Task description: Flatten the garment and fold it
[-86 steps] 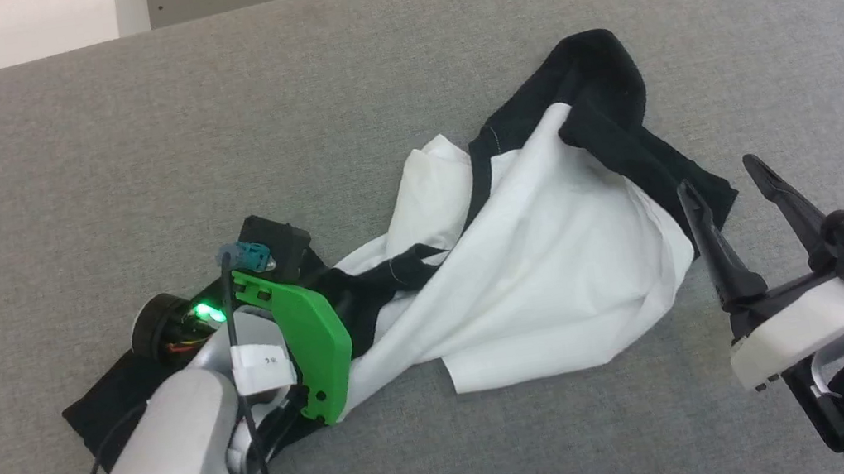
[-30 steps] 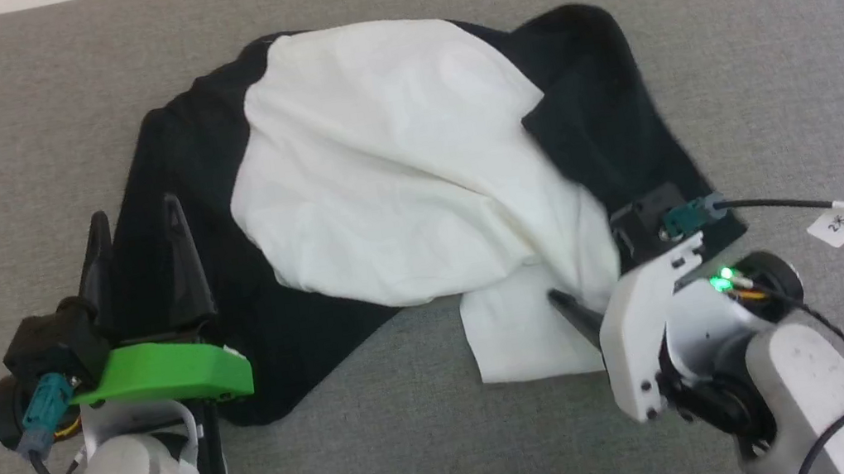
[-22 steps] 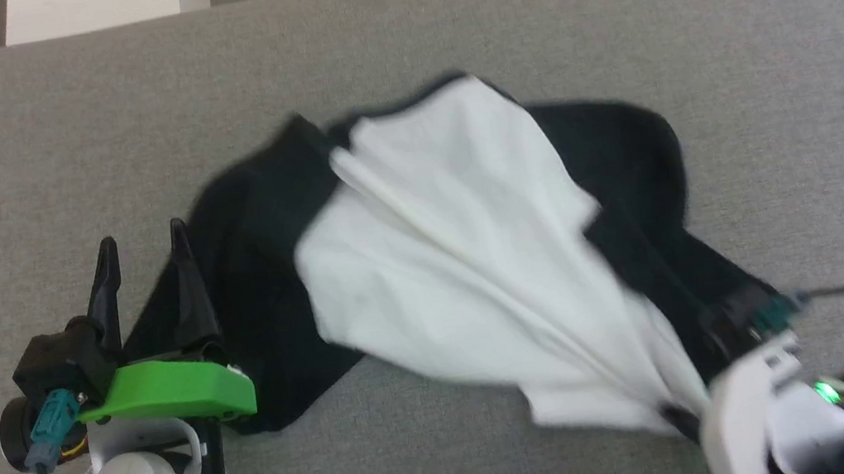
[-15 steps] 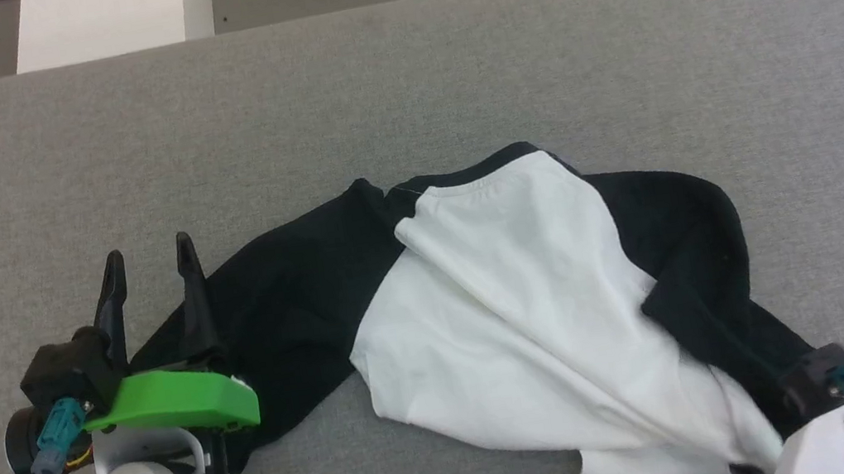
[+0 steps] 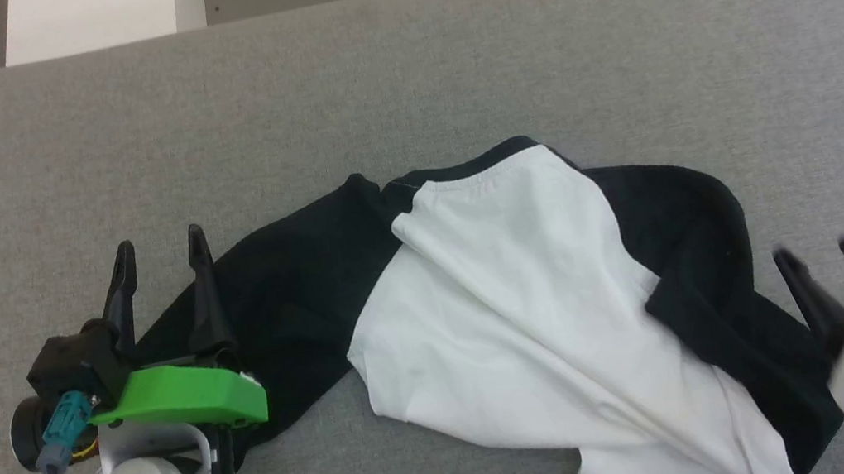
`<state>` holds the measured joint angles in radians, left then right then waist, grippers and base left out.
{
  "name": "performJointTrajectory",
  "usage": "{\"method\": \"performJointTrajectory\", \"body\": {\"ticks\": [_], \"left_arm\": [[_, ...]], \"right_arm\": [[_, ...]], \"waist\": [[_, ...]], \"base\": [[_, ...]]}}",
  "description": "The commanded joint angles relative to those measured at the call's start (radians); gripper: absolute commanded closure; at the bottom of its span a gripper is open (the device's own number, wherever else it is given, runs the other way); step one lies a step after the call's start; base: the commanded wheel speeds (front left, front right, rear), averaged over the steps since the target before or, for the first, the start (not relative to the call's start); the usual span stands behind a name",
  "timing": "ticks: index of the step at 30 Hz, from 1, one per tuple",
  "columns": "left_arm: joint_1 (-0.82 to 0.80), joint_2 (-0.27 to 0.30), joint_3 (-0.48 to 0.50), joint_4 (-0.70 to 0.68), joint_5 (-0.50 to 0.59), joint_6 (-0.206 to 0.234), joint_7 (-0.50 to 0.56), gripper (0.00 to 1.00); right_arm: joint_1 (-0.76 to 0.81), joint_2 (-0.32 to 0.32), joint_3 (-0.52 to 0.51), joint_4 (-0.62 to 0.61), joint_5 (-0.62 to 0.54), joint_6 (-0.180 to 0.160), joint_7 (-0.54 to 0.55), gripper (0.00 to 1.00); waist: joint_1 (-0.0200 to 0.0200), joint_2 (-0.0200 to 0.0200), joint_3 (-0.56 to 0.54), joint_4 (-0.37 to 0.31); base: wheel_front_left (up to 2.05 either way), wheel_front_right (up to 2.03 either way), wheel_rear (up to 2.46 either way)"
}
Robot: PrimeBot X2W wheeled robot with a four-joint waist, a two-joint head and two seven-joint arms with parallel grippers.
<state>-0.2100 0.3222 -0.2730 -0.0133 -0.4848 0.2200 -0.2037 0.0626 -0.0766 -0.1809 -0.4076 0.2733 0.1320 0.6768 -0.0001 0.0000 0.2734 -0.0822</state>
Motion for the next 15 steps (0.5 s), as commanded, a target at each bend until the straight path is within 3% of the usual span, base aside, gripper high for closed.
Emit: {"method": "performJointTrajectory", "body": {"ticks": [1,5,11,12,13,14,15], "left_arm": [[-0.020,0.004,-0.003,-0.006,0.002,0.002,0.001,0.00],[-0.043,0.000,-0.014,-0.011,0.008,-0.001,0.002,0.00],[-0.058,-0.004,-0.025,-0.008,0.013,-0.002,-0.002,0.00],[-0.058,-0.005,-0.026,-0.007,0.013,-0.002,-0.003,0.00],[-0.057,-0.006,-0.026,-0.006,0.012,-0.001,-0.004,0.00],[-0.055,-0.007,-0.026,-0.005,0.010,0.000,-0.005,0.00],[-0.054,-0.007,-0.025,-0.005,0.010,0.001,-0.006,0.00]], "right_arm": [[-0.066,0.006,0.003,0.073,-0.023,-0.001,-0.036,0.00],[-0.217,0.002,0.028,0.299,-0.063,-0.001,-0.079,0.00],[-0.353,-0.018,0.072,0.560,-0.113,-0.001,-0.050,0.00],[-0.361,-0.025,0.074,0.597,-0.124,-0.001,-0.024,0.47],[-0.366,-0.033,0.076,0.619,-0.135,-0.001,-0.006,0.63],[-0.374,-0.044,0.075,0.634,-0.143,-0.001,0.001,1.00],[-0.381,-0.049,0.063,0.638,-0.148,-0.001,-0.008,1.00]], "waist": [[0.0001,0.0000,0.021,0.008],[0.0001,0.0000,0.044,0.022],[0.0001,0.0000,0.054,0.039],[0.0001,0.0000,0.053,0.042],[0.0001,0.0000,0.051,0.043],[0.0001,0.0000,0.049,0.045],[0.0001,0.0000,0.048,0.045]], "base": [[0.00,0.00,0.00],[0.00,0.00,0.00],[0.00,0.00,0.00],[0.00,0.00,0.00],[0.00,0.00,0.00],[0.00,0.00,0.00],[0.00,0.00,0.00]]}}
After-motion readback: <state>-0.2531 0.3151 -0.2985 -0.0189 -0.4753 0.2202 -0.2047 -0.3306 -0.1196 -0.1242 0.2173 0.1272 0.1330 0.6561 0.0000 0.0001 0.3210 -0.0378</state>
